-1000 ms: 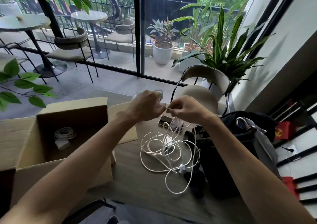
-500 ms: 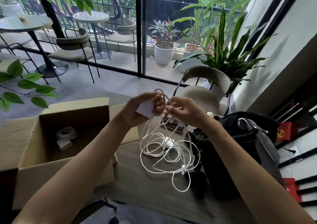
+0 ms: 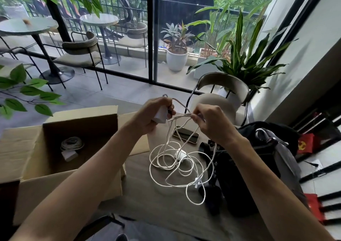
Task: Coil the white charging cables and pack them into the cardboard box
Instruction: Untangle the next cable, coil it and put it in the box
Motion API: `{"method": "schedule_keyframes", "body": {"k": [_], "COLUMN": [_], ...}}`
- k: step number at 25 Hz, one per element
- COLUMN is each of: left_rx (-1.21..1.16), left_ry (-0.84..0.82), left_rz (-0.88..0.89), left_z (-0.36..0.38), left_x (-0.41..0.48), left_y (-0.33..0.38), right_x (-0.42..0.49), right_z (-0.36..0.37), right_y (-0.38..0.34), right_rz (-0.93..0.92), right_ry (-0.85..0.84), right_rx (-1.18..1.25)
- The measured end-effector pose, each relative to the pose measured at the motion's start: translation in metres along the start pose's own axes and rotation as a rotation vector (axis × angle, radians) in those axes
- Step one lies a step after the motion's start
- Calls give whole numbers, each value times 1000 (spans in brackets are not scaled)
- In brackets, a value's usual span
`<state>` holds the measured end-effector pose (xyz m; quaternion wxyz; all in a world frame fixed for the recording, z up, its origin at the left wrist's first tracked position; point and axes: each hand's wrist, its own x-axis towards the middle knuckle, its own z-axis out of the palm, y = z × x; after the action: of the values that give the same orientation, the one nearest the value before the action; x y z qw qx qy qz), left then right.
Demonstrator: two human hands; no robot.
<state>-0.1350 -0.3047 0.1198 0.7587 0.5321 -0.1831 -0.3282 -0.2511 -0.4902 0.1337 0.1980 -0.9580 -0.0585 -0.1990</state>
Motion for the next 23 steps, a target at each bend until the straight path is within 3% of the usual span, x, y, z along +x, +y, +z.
{"method": "schedule_keyframes", "body": {"k": [2, 4, 6, 8, 10, 12, 14, 16, 19, 20, 23], "left_rx": [239, 571, 746, 746, 695, 557, 373, 246, 240, 265, 374], "left_ry": [95, 104, -64, -333, -480, -510, -483, -445, -372, -370, -468], "left_rz": [30, 14, -79, -144, -123, -79, -21, 43, 99, 104, 93], "left_z": [-7, -19, -27, -32, -31, -24, -20, -17, -17, -16, -11], "left_x": [3, 3, -1, -6, -11, -15, -18, -18, -17, -17, -18], "left_y": [-3, -5, -6, -7, -7, -2, 7, 14, 18, 19, 22], "right_x": [2, 3, 5, 9, 13, 13, 9, 5, 3, 4, 12], "right_z": [-4, -6, -5, -2, 2, 8, 18, 25, 26, 24, 18], "right_y": [3, 7, 10, 14, 22, 30, 33, 35, 31, 30, 18], "right_rz": [-51, 39, 191, 349, 574, 770, 853, 831, 680, 613, 528], "right_ry": [54, 142, 181, 234, 274, 191, -8, -189, -374, -397, -333], "right_rx": [106, 378, 768, 1133, 1291, 1167, 913, 721, 606, 601, 883]}}
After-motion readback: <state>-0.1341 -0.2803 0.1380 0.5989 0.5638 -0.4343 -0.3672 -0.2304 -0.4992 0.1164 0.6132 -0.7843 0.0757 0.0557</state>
